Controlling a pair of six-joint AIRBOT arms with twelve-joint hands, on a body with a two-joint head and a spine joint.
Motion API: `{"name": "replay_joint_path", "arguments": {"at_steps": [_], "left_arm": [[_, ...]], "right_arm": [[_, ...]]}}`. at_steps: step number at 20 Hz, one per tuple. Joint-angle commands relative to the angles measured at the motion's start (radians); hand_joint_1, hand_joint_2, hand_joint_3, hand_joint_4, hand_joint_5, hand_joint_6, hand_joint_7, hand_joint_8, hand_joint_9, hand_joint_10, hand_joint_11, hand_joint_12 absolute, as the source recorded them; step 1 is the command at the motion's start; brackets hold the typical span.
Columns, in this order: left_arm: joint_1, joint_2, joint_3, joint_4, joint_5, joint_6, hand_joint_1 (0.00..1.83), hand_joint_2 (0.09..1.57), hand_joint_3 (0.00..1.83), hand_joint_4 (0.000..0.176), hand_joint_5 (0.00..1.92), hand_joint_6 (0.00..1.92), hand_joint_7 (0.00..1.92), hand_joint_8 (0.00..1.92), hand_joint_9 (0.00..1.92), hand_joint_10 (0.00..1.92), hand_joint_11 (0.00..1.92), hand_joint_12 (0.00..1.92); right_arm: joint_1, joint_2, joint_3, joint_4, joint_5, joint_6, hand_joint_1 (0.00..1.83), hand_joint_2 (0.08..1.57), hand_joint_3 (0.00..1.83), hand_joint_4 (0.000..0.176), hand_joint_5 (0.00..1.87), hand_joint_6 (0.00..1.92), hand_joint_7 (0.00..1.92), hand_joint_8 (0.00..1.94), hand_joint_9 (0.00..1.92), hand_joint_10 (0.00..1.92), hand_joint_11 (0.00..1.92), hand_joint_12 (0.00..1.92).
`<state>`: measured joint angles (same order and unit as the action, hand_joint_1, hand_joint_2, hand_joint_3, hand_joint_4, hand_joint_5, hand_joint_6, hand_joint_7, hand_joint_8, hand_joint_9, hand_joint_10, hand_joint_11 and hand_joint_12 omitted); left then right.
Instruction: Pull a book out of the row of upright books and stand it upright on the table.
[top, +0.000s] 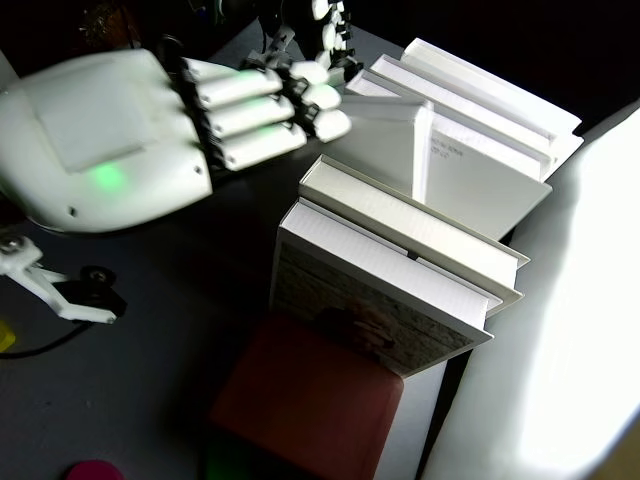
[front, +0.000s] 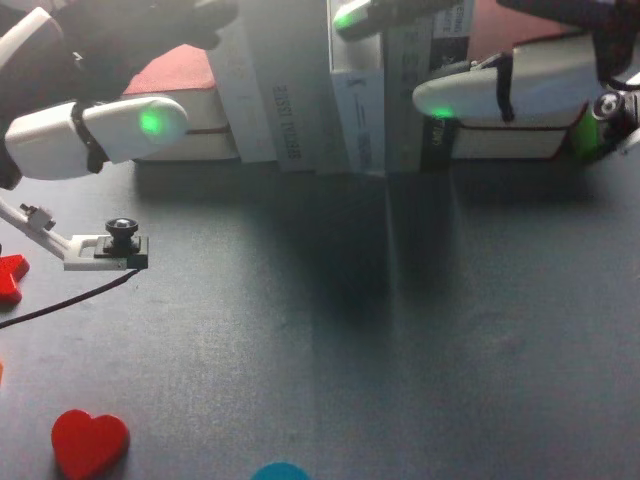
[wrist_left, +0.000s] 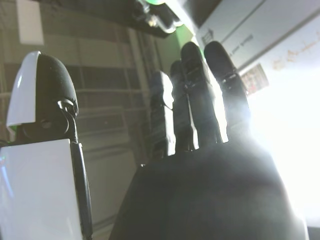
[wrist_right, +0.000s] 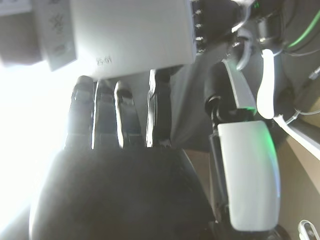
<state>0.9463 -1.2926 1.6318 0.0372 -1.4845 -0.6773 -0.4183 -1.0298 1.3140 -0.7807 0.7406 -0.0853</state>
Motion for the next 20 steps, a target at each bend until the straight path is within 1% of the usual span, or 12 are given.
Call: {"name": "replay_joint_path", "arguments": {"at_steps": [1, 2, 3, 5, 11, 12, 13, 14, 16, 17, 18, 20], "left_arm": [[-0.002, -0.003, -0.006, -0.046, -0.117, -0.009, 0.96, 1.00, 0.00, 0.040, 0.41, 0.00, 0.37, 0.01, 0.48, 0.00, 0.00, 1.31], [0.004, -0.003, -0.008, -0.052, -0.119, -0.009, 0.96, 1.00, 0.00, 0.030, 0.41, 0.00, 0.37, 0.00, 0.46, 0.00, 0.00, 1.29], [0.008, -0.003, -0.009, -0.057, -0.122, -0.009, 0.95, 1.01, 0.01, 0.024, 0.40, 0.00, 0.37, 0.00, 0.44, 0.00, 0.00, 1.25], [0.009, -0.006, -0.009, -0.057, -0.122, -0.009, 0.94, 1.01, 0.00, 0.018, 0.40, 0.00, 0.37, 0.00, 0.44, 0.00, 0.00, 1.27], [0.017, -0.009, -0.009, -0.061, -0.123, -0.009, 0.98, 0.99, 0.00, 0.017, 0.42, 0.01, 0.38, 0.01, 0.45, 0.00, 0.00, 1.33], [0.022, -0.011, -0.010, -0.063, -0.123, -0.009, 0.97, 0.99, 0.00, 0.026, 0.42, 0.01, 0.40, 0.02, 0.47, 0.01, 0.00, 1.33], [0.025, -0.011, -0.011, -0.065, -0.124, -0.009, 1.00, 0.97, 0.00, 0.025, 0.43, 0.01, 0.42, 0.02, 0.47, 0.01, 0.00, 1.33], [0.026, -0.011, -0.011, -0.066, -0.124, -0.009, 1.01, 0.96, 0.00, 0.022, 0.43, 0.01, 0.43, 0.02, 0.47, 0.01, 0.00, 1.34], [0.026, -0.013, -0.009, -0.066, -0.125, -0.009, 1.05, 0.94, 0.00, 0.014, 0.44, 0.01, 0.39, 0.00, 0.46, 0.00, 0.00, 1.32], [0.026, -0.013, -0.008, -0.066, -0.125, -0.009, 1.04, 0.94, 0.00, 0.014, 0.43, 0.00, 0.38, 0.00, 0.46, 0.00, 0.00, 1.30], [0.026, -0.013, -0.006, -0.066, -0.123, -0.009, 1.03, 0.96, 0.00, 0.014, 0.41, 0.00, 0.36, 0.00, 0.44, 0.00, 0.00, 1.28], [0.026, -0.013, -0.002, -0.067, -0.118, -0.009, 1.02, 0.98, 0.01, 0.008, 0.40, 0.00, 0.41, 0.02, 0.46, 0.01, 0.00, 1.27]], "right_arm": [[-0.001, 0.008, -0.015, 0.064, 0.092, -0.016, 0.44, 1.26, 0.03, 0.116, 0.55, 0.00, 0.00, 0.00, 0.00, 0.00, 0.00, 0.00], [-0.005, 0.017, -0.028, 0.077, 0.097, -0.035, 0.35, 1.29, 0.03, 0.119, 0.49, 0.01, 0.00, 0.00, 0.00, 0.00, 0.00, 0.00], [-0.007, 0.019, -0.030, 0.081, 0.105, -0.036, 0.36, 1.28, 0.02, 0.153, 0.48, 0.00, 0.00, 0.00, 0.00, 0.00, 0.00, 0.00], [-0.009, 0.023, -0.036, 0.083, 0.107, -0.035, 0.47, 1.26, 0.00, 0.107, 0.52, 0.02, 0.00, 0.00, 0.00, 0.00, 0.00, 0.00], [-0.014, 0.052, -0.064, 0.087, 0.142, -0.022, 0.56, 1.23, 0.00, 0.116, 0.55, 0.02, 0.00, 0.00, 0.00, 0.00, 0.00, 0.00], [-0.014, 0.067, -0.074, 0.088, 0.168, -0.002, 0.56, 1.25, 0.00, 0.075, 0.45, 0.00, 0.00, 0.00, 0.00, 0.00, 0.00, 0.00], [-0.003, 0.079, -0.082, 0.088, 0.190, 0.009, 0.72, 1.19, 0.00, 0.125, 0.53, 0.02, 0.03, 0.00, 0.00, 0.00, 0.00, 0.00], [0.018, 0.095, -0.094, 0.085, 0.202, 0.010, 0.80, 1.17, 0.00, 0.114, 0.57, 0.03, 0.08, 0.01, 0.00, 0.00, 0.00, 0.00], [0.065, 0.113, -0.105, 0.045, 0.206, 0.013, 0.86, 1.15, 0.00, 0.053, 0.42, 0.00, 0.22, 0.01, 0.12, 0.01, 0.00, 0.57], [0.089, 0.113, -0.101, 0.012, 0.198, 0.031, 0.79, 1.10, 0.00, 0.098, 0.27, 0.00, 0.19, 0.00, 0.16, 0.01, 0.00, 0.93], [0.116, 0.105, -0.089, -0.030, 0.186, 0.063, 0.88, 1.08, 0.00, 0.121, 0.18, 0.00, 0.16, 0.00, 0.15, 0.00, 0.00, 1.01], [0.167, 0.076, -0.052, -0.121, 0.162, 0.161, 0.80, 1.08, 0.00, 0.112, 0.21, 0.02, 0.15, 0.00, 0.14, 0.00, 0.00, 1.04]]}}
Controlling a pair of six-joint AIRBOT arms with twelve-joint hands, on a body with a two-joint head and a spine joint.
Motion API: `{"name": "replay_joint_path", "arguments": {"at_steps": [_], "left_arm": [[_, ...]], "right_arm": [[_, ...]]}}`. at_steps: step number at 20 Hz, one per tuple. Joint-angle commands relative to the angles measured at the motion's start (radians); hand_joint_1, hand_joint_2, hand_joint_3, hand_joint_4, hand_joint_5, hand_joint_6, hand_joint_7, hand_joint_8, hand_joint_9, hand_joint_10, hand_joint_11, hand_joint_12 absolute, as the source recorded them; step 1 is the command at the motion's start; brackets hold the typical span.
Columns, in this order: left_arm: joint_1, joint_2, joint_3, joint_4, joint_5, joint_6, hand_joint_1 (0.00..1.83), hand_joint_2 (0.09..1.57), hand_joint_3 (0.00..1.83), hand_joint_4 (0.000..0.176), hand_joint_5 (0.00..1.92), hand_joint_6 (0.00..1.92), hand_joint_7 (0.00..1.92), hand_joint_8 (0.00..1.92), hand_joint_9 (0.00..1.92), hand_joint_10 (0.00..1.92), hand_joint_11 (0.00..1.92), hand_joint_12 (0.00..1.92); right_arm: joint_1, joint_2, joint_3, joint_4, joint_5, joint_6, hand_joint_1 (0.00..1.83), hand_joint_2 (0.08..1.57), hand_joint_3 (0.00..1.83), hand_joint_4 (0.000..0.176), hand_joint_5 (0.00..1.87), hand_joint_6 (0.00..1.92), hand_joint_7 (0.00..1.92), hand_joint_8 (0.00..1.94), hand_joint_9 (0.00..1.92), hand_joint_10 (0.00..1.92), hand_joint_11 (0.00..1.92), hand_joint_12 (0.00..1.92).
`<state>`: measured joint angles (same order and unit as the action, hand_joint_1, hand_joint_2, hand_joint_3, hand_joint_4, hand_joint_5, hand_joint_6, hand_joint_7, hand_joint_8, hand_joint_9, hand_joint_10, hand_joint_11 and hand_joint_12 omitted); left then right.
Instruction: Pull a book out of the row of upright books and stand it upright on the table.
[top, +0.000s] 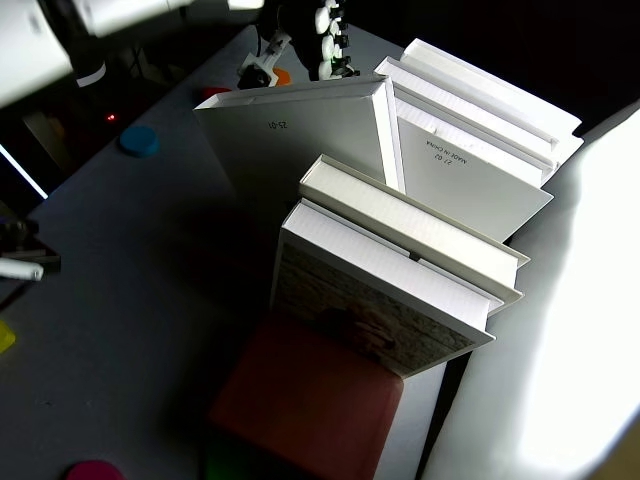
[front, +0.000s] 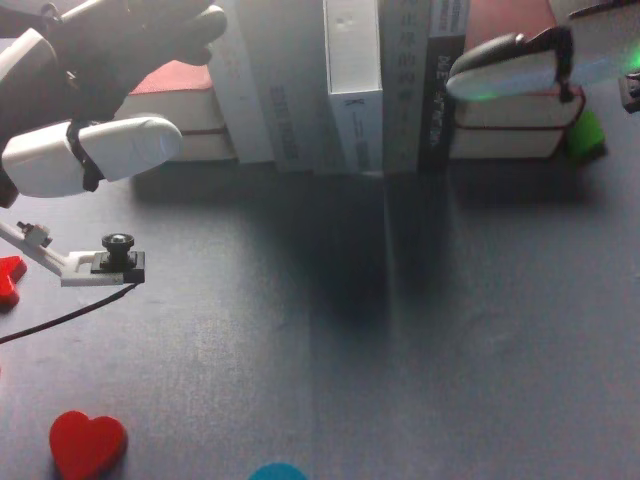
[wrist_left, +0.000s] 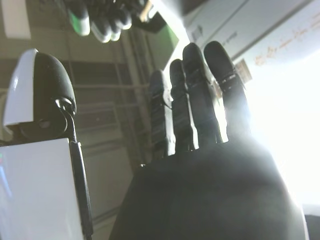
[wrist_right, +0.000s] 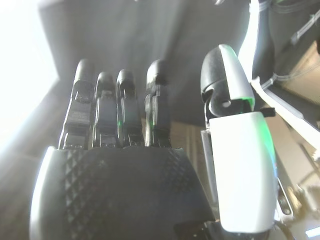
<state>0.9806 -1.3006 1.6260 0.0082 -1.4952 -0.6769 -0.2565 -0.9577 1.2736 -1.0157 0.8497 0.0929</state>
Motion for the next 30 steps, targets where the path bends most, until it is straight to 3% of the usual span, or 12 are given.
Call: {"name": "replay_joint_path", "arguments": {"at_steps": [1, 2, 3, 4, 5, 6, 7, 10, 15, 25, 29, 30], "left_arm": [[-0.007, -0.001, 0.004, -0.038, -0.107, -0.010, 1.01, 1.00, 0.01, 0.015, 0.41, 0.00, 0.39, 0.01, 0.43, 0.00, 0.00, 1.25], [-0.007, 0.004, 0.004, -0.038, -0.106, -0.010, 1.01, 1.00, 0.01, 0.026, 0.39, 0.00, 0.35, 0.00, 0.41, 0.00, 0.00, 1.20], [-0.007, 0.014, 0.003, -0.037, -0.098, -0.010, 1.02, 1.01, 0.01, 0.026, 0.37, 0.00, 0.33, 0.00, 0.39, 0.00, 0.00, 1.15], [-0.007, 0.019, 0.003, -0.037, -0.094, -0.010, 1.01, 1.01, 0.01, 0.041, 0.37, 0.00, 0.30, 0.00, 0.37, 0.00, 0.00, 1.08], [-0.007, 0.020, 0.003, -0.037, -0.094, -0.010, 1.03, 1.01, 0.00, 0.042, 0.37, 0.00, 0.29, 0.00, 0.35, 0.00, 0.00, 1.00], [-0.007, 0.023, 0.002, -0.037, -0.095, -0.010, 1.03, 1.02, 0.01, 0.032, 0.36, 0.00, 0.27, 0.00, 0.33, 0.00, 0.00, 0.99], [-0.007, 0.025, 0.000, -0.037, -0.097, -0.010, 1.03, 1.03, 0.01, 0.033, 0.36, 0.00, 0.29, 0.01, 0.34, 0.00, 0.00, 1.01], [-0.009, 0.027, 0.000, -0.033, -0.097, -0.010, 1.02, 1.04, 0.01, 0.032, 0.37, 0.01, 0.28, 0.00, 0.37, 0.01, 0.00, 1.10], [-0.010, 0.026, -0.003, -0.033, -0.099, -0.010, 1.06, 1.03, 0.00, 0.016, 0.40, 0.01, 0.33, 0.01, 0.40, 0.01, 0.00, 1.12], [-0.010, 0.023, -0.005, -0.033, -0.101, -0.010, 1.04, 1.06, 0.01, 0.000, 0.37, 0.00, 0.30, 0.00, 0.38, 0.01, 0.00, 0.90], [-0.010, 0.049, -0.005, -0.025, -0.076, -0.010, 1.05, 1.06, 0.00, 0.000, 0.39, 0.01, 0.35, 0.01, 0.43, 0.02, 0.00, 1.12], [-0.010, 0.056, -0.009, -0.025, -0.076, -0.010, 1.05, 1.05, 0.00, 0.000, 0.40, 0.01, 0.35, 0.01, 0.44, 0.02, 0.00, 1.14]], "right_arm": [[0.027, 0.003, 0.024, 0.035, 0.016, 0.040, 0.88, 1.07, 0.00, 0.121, 0.17, 0.01, 0.15, 0.00, 0.14, 0.00, 0.00, 1.04], [0.057, -0.001, 0.040, -0.008, -0.008, 0.069, 0.63, 1.11, 0.01, 0.123, 0.16, 0.00, 0.15, 0.00, 0.14, 0.00, 0.00, 1.04], [0.087, -0.021, 0.063, -0.076, -0.037, 0.108, 0.74, 1.09, 0.00, 0.111, 0.21, 0.02, 0.14, 0.00, 0.14, 0.00, 0.00, 1.04], [0.107, -0.038, 0.081, -0.124, -0.054, 0.143, 0.88, 0.92, 0.00, 0.138, 0.06, 0.01, 0.03, 0.00, 0.03, 0.00, 0.00, 0.29], [0.118, -0.047, 0.090, -0.152, -0.062, 0.161, 0.99, 0.89, 0.00, 0.160, 0.01, 0.00, 0.00, 0.00, 0.00, 0.00, 0.00, 0.06], [0.140, -0.062, 0.104, -0.195, -0.073, 0.190, 1.08, 0.88, 0.00, 0.143, 0.00, 0.00, 0.00, 0.00, 0.00, 0.00, 0.00, 0.01], [0.161, -0.080, 0.122, -0.241, -0.083, 0.222, 0.97, 0.85, 0.00, 0.169, 0.00, 0.00, 0.00, 0.00, 0.00, 0.00, 0.00, 0.00], [0.164, -0.126, 0.171, -0.315, -0.103, 0.283, 0.67, 0.73, 0.00, 0.176, 0.00, 0.00, 0.00, 0.00, 0.00, 0.00, 0.00, 0.00], [0.191, -0.160, 0.190, -0.426, -0.124, 0.341, 1.03, 0.85, 0.01, 0.176, 0.00, 0.00, 0.00, 0.00, 0.00, 0.00, 0.00, 0.00], [0.230, -0.211, 0.205, -0.624, -0.123, 0.472, 1.09, 0.87, 0.01, 0.176, 0.00, 0.00, 0.00, 0.00, 0.00, 0.00, 0.00, 0.00], [0.230, -0.236, 0.218, -0.662, -0.123, 0.485, 1.09, 0.90, 0.01, 0.176, 0.00, 0.00, 0.00, 0.00, 0.00, 0.00, 0.00, 0.00], [0.230, -0.239, 0.220, -0.675, -0.123, 0.490, 1.09, 0.90, 0.01, 0.158, 0.00, 0.00, 0.00, 0.00, 0.00, 0.00, 0.00, 0.00]]}}
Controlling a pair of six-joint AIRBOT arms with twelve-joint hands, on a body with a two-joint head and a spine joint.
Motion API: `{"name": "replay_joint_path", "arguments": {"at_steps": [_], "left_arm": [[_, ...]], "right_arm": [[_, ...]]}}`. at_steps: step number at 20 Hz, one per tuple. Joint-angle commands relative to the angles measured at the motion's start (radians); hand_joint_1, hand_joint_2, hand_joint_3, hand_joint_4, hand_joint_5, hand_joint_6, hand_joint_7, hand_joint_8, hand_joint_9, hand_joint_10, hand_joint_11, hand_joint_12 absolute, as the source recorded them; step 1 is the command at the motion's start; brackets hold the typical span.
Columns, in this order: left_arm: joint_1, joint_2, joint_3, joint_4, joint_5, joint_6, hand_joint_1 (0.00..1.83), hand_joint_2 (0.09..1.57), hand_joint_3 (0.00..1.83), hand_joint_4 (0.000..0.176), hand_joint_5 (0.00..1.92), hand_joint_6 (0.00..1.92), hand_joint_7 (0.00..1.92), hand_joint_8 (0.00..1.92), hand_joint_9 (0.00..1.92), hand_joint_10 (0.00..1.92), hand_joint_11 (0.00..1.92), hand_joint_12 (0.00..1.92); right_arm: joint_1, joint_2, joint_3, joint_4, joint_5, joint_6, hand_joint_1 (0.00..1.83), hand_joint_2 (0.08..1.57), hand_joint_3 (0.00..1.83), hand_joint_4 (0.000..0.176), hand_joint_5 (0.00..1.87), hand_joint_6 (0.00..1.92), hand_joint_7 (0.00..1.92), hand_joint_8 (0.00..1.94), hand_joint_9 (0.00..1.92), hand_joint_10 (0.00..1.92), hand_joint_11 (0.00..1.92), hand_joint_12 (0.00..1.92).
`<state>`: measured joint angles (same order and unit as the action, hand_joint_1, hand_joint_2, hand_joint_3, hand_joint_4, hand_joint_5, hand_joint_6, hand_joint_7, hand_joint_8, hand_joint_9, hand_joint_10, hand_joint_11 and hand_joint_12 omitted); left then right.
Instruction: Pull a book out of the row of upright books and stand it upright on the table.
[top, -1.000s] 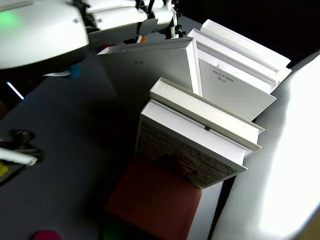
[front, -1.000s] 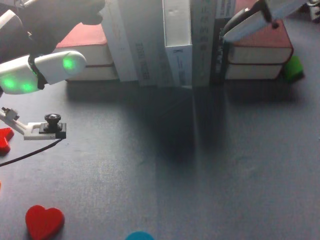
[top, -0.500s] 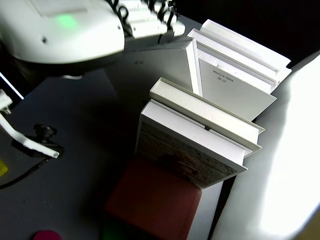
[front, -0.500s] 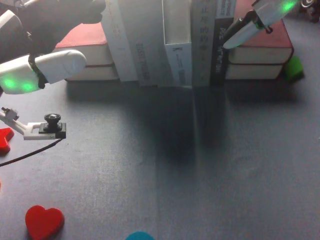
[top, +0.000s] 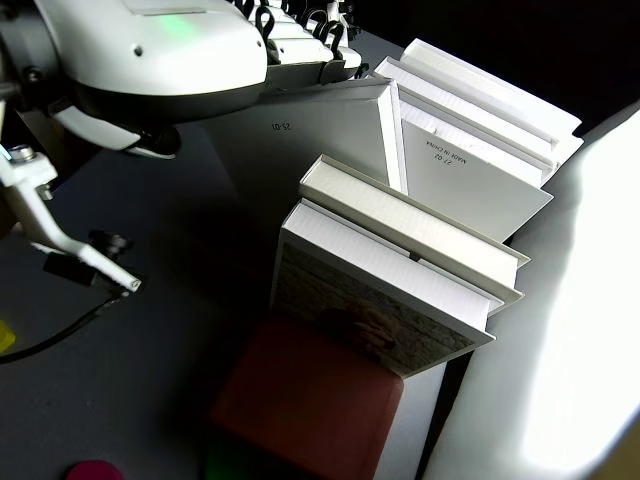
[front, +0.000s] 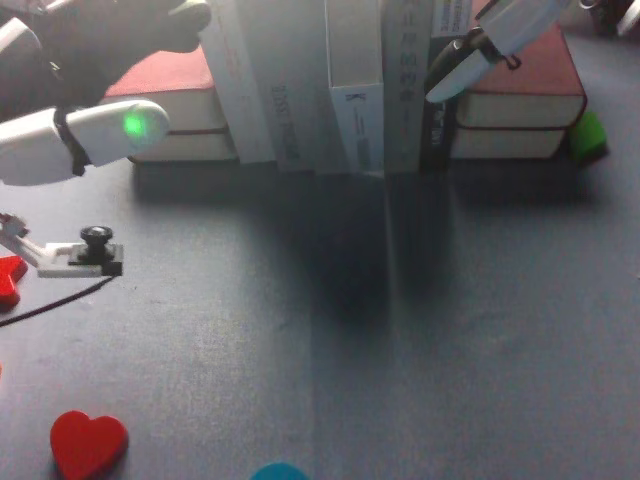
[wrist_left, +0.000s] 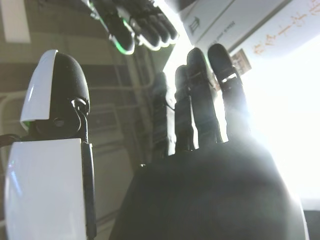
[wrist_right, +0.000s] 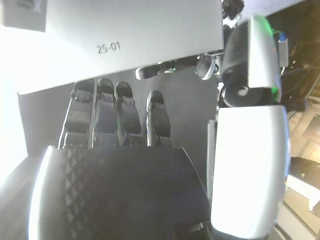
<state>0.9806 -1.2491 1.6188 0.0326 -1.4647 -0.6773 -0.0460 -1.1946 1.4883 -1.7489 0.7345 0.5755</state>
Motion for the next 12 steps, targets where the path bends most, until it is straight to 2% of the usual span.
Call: {"name": "replay_joint_path", "arguments": {"at_steps": [1, 2, 3, 4, 5, 6, 7, 8, 9, 11, 12], "left_arm": [[-0.009, 0.007, -0.004, -0.049, -0.106, -0.009, 1.06, 1.05, 0.00, 0.000, 0.39, 0.00, 0.35, 0.00, 0.44, 0.02, 0.00, 1.20], [-0.008, 0.009, -0.006, -0.050, -0.108, -0.009, 1.06, 1.04, 0.00, 0.000, 0.39, 0.00, 0.32, 0.00, 0.44, 0.02, 0.00, 1.21], [-0.005, 0.008, -0.007, -0.052, -0.110, -0.009, 1.06, 1.03, 0.00, 0.000, 0.39, 0.00, 0.31, 0.00, 0.44, 0.01, 0.00, 1.22], [-0.004, 0.007, -0.007, -0.052, -0.112, -0.009, 1.05, 1.03, 0.00, 0.002, 0.39, 0.00, 0.30, 0.00, 0.43, 0.01, 0.00, 1.20], [0.000, 0.007, -0.007, -0.054, -0.112, -0.009, 1.02, 1.03, 0.00, 0.000, 0.38, 0.00, 0.29, 0.00, 0.43, 0.01, 0.00, 1.22], [0.003, 0.007, -0.007, -0.060, -0.115, -0.009, 1.01, 1.05, 0.00, 0.000, 0.39, 0.00, 0.29, 0.00, 0.43, 0.01, 0.00, 1.23], [0.007, 0.012, -0.006, -0.072, -0.121, -0.009, 1.00, 1.05, 0.00, 0.000, 0.40, 0.00, 0.32, 0.01, 0.41, 0.01, 0.00, 1.11], [0.012, 0.018, -0.007, -0.083, -0.127, -0.009, 1.04, 1.03, 0.00, 0.009, 0.42, 0.01, 0.36, 0.02, 0.45, 0.02, 0.00, 1.14], [0.021, 0.030, -0.011, -0.097, -0.134, -0.009, 1.06, 1.03, 0.00, 0.014, 0.42, 0.01, 0.38, 0.02, 0.45, 0.02, 0.00, 1.16], [0.059, 0.077, -0.040, -0.148, -0.166, -0.009, 1.05, 1.12, 0.03, 0.000, 0.34, 0.00, 0.32, 0.01, 0.40, 0.01, 0.00, 0.97], [0.074, 0.095, -0.053, -0.167, -0.182, -0.009, 1.02, 1.17, 0.04, 0.000, 0.33, 0.00, 0.31, 0.00, 0.39, 0.01, 0.00, 1.01]], "right_arm": [[0.019, -0.005, 0.006, 0.050, -0.007, 0.013, 1.15, 0.88, 0.01, 0.159, 0.00, 0.00, 0.00, 0.00, 0.00, 0.00, 0.00, 0.00], [0.019, -0.007, 0.008, 0.039, -0.007, 0.022, 1.17, 0.86, 0.00, 0.134, 0.00, 0.00, 0.00, 0.00, 0.00, 0.00, 0.00, 0.00], [0.019, -0.010, 0.011, 0.027, -0.007, 0.029, 1.17, 0.86, 0.00, 0.160, 0.00, 0.00, 0.00, 0.00, 0.00, 0.00, 0.00, 0.00], [0.019, -0.014, 0.014, 0.014, -0.008, 0.033, 1.16, 0.84, 0.00, 0.154, 0.00, 0.00, 0.00, 0.00, 0.00, 0.00, 0.00, 0.00], [0.019, -0.021, 0.020, -0.009, -0.008, 0.046, 1.18, 0.82, 0.00, 0.139, 0.00, 0.00, 0.00, 0.00, 0.00, 0.00, 0.00, 0.00], [0.019, -0.027, 0.025, -0.029, -0.008, 0.059, 1.18, 0.82, 0.00, 0.137, 0.00, 0.00, 0.00, 0.00, 0.00, 0.00, 0.00, 0.00], [0.019, -0.035, 0.032, -0.049, -0.008, 0.074, 1.18, 0.81, 0.00, 0.145, 0.00, 0.00, 0.00, 0.00, 0.00, 0.00, 0.00, 0.00], [0.019, -0.038, 0.034, -0.055, -0.008, 0.079, 1.19, 0.81, 0.00, 0.144, 0.02, 0.01, 0.00, 0.00, 0.00, 0.00, 0.00, 0.00], [0.019, -0.039, 0.035, -0.055, -0.008, 0.079, 1.20, 0.82, 0.00, 0.152, 0.02, 0.01, 0.00, 0.00, 0.00, 0.00, 0.00, 0.00], [0.019, -0.040, 0.035, -0.058, -0.008, 0.079, 1.20, 0.82, 0.00, 0.173, 0.01, 0.00, 0.00, 0.00, 0.00, 0.00, 0.00, 0.00], [0.019, -0.040, 0.035, -0.060, -0.008, 0.079, 1.20, 0.83, 0.00, 0.175, 0.00, 0.00, 0.00, 0.00, 0.00, 0.00, 0.00, 0.00]]}}
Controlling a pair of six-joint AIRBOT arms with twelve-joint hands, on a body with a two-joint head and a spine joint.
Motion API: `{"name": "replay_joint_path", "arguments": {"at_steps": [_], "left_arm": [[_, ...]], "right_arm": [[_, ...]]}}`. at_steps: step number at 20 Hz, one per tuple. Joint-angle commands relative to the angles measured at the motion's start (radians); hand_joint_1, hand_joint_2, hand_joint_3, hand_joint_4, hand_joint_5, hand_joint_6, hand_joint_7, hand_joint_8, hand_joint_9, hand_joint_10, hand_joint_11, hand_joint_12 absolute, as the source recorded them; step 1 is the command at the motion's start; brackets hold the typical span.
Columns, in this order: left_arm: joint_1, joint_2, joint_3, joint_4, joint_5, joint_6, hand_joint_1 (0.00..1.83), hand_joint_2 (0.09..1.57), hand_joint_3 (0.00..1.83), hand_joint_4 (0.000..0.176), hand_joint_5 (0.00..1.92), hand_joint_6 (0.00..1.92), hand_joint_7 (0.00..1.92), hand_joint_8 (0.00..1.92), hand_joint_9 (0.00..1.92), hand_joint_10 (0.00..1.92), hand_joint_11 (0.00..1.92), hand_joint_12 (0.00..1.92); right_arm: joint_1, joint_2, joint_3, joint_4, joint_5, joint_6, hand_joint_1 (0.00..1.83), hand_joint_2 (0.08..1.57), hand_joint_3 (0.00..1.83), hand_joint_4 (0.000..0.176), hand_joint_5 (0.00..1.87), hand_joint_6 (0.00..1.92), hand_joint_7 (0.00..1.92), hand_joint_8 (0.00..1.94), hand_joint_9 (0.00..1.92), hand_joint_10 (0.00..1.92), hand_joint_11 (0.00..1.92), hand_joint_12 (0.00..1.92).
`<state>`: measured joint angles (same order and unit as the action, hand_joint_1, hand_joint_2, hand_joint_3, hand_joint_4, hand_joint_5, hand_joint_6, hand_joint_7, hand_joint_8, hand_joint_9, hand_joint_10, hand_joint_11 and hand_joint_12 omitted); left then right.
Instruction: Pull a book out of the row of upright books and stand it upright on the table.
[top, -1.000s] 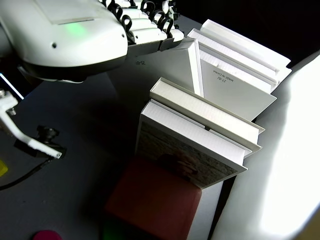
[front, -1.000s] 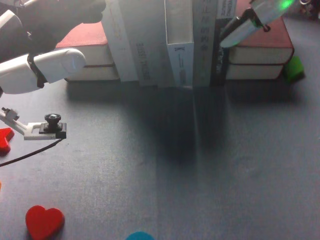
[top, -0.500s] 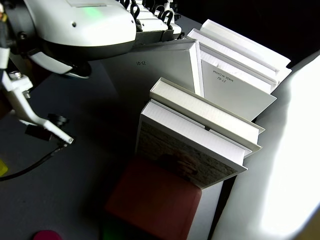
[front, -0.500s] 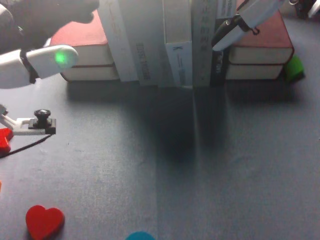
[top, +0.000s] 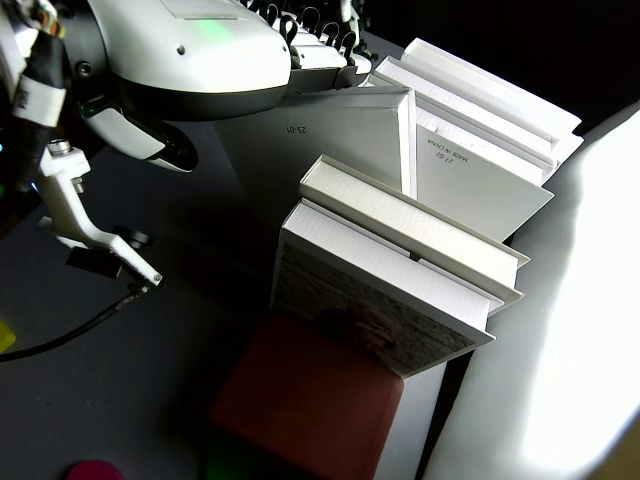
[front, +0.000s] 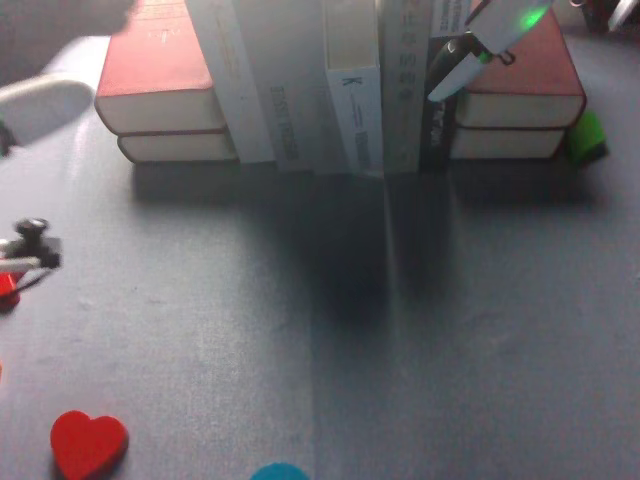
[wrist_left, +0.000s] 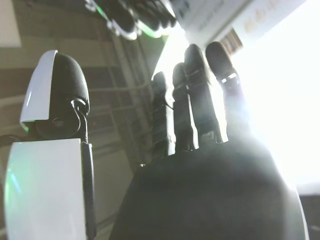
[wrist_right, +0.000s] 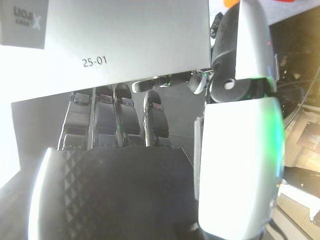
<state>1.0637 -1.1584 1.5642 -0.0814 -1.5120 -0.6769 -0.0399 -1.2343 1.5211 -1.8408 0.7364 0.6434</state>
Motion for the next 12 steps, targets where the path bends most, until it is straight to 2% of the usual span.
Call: {"name": "replay_joint_path", "arguments": {"at_steps": [1, 2, 3, 4, 7, 8, 9, 10, 11, 12], "left_arm": [[0.003, 0.017, -0.007, -0.067, -0.147, -0.010, 0.97, 1.17, 0.03, 0.000, 0.29, 0.00, 0.27, 0.00, 0.33, 0.00, 0.00, 0.92], [0.017, 0.031, -0.019, -0.085, -0.163, -0.010, 0.97, 1.14, 0.01, 0.000, 0.30, 0.00, 0.28, 0.00, 0.38, 0.02, 0.00, 0.99], [0.027, 0.037, -0.025, -0.098, -0.174, -0.010, 0.98, 1.12, 0.00, 0.000, 0.34, 0.02, 0.29, 0.01, 0.40, 0.02, 0.00, 1.06], [0.034, 0.038, -0.028, -0.105, -0.182, -0.010, 0.97, 1.10, 0.00, 0.000, 0.39, 0.03, 0.29, 0.00, 0.38, 0.01, 0.00, 1.06], [0.036, 0.032, -0.028, -0.107, -0.186, -0.010, 1.02, 1.09, 0.00, 0.000, 0.35, 0.01, 0.28, 0.00, 0.35, 0.00, 0.00, 1.00], [0.036, 0.029, -0.027, -0.103, -0.185, -0.010, 1.02, 1.08, 0.00, 0.000, 0.38, 0.02, 0.28, 0.00, 0.36, 0.00, 0.00, 1.04], [0.033, 0.026, -0.027, -0.097, -0.182, -0.010, 1.01, 1.08, 0.00, 0.000, 0.38, 0.02, 0.28, 0.00, 0.37, 0.01, 0.00, 1.05], [0.030, 0.021, -0.026, -0.090, -0.181, -0.010, 1.00, 1.10, 0.00, 0.000, 0.38, 0.02, 0.29, 0.00, 0.36, 0.00, 0.00, 1.02], [0.030, 0.017, -0.026, -0.088, -0.181, -0.010, 0.97, 1.11, 0.01, 0.000, 0.38, 0.01, 0.29, 0.00, 0.34, 0.00, 0.00, 0.96], [0.030, 0.013, -0.025, -0.088, -0.182, -0.010, 0.97, 1.12, 0.01, 0.007, 0.38, 0.01, 0.30, 0.00, 0.34, 0.00, 0.00, 0.94]], "right_arm": [[0.013, -0.001, 0.002, 0.031, -0.010, 0.011, 1.22, 0.83, 0.00, 0.176, 0.00, 0.00, 0.00, 0.00, 0.00, 0.00, 0.00, 0.00], [0.013, -0.002, 0.002, 0.031, -0.010, 0.011, 1.22, 0.83, 0.00, 0.167, 0.00, 0.00, 0.00, 0.00, 0.00, 0.00, 0.00, 0.00], [0.013, -0.003, 0.002, 0.031, -0.010, 0.011, 1.21, 0.83, 0.00, 0.170, 0.00, 0.00, 0.00, 0.00, 0.00, 0.00, 0.00, 0.00], [0.013, -0.004, 0.002, 0.031, -0.010, 0.011, 1.22, 0.83, 0.00, 0.175, 0.00, 0.00, 0.00, 0.00, 0.00, 0.00, 0.00, 0.00], [0.011, -0.008, 0.002, 0.030, -0.010, 0.011, 1.28, 0.85, 0.00, 0.176, 0.07, 0.03, 0.00, 0.00, 0.00, 0.00, 0.00, 0.00], [0.008, -0.012, 0.002, 0.029, -0.010, 0.011, 1.33, 0.87, 0.00, 0.154, 0.31, 0.00, 0.09, 0.08, 0.10, 0.00, 0.00, 0.66], [0.008, -0.017, 0.002, 0.029, -0.009, 0.011, 1.37, 0.89, 0.00, 0.097, 0.49, 0.03, 0.30, 0.05, 0.34, 0.07, 0.04, 1.18], [0.008, -0.026, 0.006, 0.029, -0.009, 0.011, 1.42, 0.93, 0.00, 0.000, 0.76, 0.08, 0.62, 0.07, 0.69, 0.23, 0.30, 1.34], [0.008, -0.033, 0.009, 0.038, -0.007, 0.011, 1.39, 1.06, 0.01, 0.000, 0.93, 0.79, 0.91, 0.70, 0.94, 0.93, 0.35, 1.50], [0.008, -0.042, 0.016, 0.046, -0.001, 0.011, 1.38, 1.09, 0.00, 0.000, 0.96, 0.97, 0.99, 0.82, 0.92, 1.16, 0.43, 1.54]]}}
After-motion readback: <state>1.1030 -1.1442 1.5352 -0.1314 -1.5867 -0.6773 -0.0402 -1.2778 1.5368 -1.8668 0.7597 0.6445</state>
